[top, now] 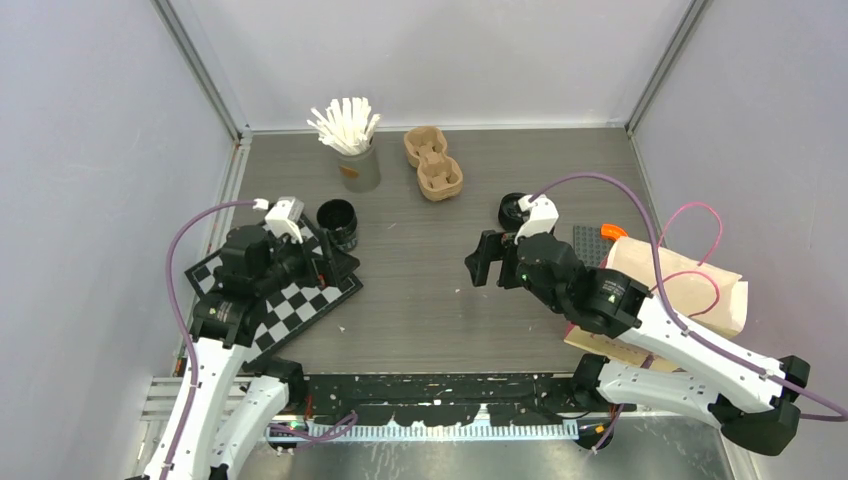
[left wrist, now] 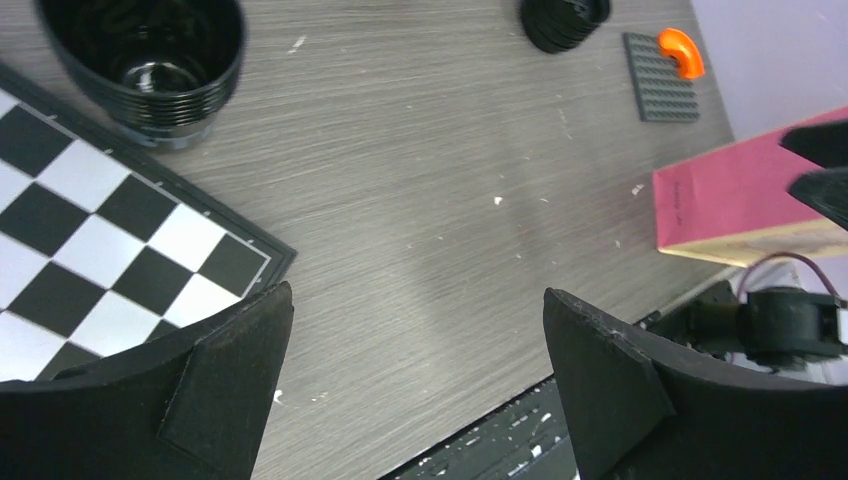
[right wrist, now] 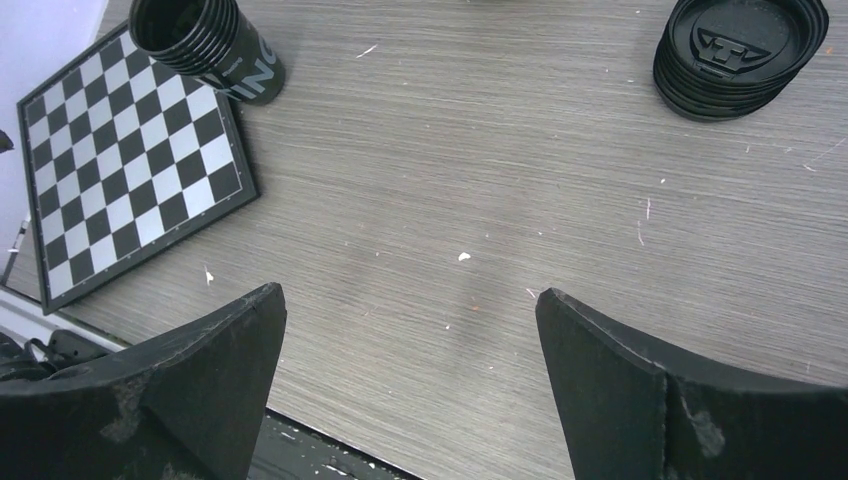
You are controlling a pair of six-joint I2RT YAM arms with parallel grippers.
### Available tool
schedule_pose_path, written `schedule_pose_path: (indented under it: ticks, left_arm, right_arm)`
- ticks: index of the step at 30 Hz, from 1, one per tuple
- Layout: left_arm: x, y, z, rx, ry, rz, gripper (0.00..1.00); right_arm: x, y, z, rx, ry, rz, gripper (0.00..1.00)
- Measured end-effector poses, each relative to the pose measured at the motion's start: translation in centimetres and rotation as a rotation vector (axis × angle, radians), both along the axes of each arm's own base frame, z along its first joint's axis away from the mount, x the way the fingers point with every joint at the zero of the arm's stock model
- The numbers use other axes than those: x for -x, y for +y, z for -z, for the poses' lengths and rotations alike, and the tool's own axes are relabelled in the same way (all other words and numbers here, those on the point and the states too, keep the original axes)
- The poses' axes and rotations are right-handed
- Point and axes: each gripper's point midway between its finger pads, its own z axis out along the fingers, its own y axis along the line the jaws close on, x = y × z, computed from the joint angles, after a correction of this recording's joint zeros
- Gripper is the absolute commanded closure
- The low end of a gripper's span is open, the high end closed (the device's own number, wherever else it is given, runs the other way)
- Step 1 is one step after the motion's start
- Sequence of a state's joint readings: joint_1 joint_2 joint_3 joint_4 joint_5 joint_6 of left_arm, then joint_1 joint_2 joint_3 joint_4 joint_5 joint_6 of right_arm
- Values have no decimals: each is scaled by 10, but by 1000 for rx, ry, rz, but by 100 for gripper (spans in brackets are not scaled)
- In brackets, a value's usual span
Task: Pack the takeout coffee
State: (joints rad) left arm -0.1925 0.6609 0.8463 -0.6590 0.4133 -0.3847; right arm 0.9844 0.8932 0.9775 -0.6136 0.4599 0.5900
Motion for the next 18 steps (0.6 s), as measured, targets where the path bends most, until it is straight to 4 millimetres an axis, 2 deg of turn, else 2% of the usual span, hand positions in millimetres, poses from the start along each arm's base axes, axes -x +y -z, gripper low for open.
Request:
schedule_pose_path:
  ticks: [8, 9, 10, 11, 12, 13, 15, 18]
  left_arm:
    - [-14, 34, 20, -66, 88, -246, 1]
    - [-16, 39, 24, -75, 104, -283, 6]
    - [-19, 47, 29, -98, 139, -336, 17]
    - [-22, 52, 32, -116, 172, -378, 34]
    - [-28, 59, 33, -142, 216, -428, 42]
    - [-35, 62, 32, -150, 241, -461, 46]
    - [-58, 69, 23, -161, 262, -527, 49]
    - [-85, 75, 27, -161, 296, -597, 52]
  right_arm:
    - [6, 5, 1, -22, 17, -37, 3]
    - [7, 6, 0, -25, 19, -44, 5]
    - [7, 8, 1, -29, 22, -53, 5]
    - [8, 10, 1, -32, 25, -63, 6]
    - [10, 14, 1, -36, 32, -80, 6]
    - [12, 17, 3, -37, 43, -101, 6]
    - [18, 25, 7, -36, 68, -149, 6]
    - [25, 32, 11, -40, 98, -199, 6]
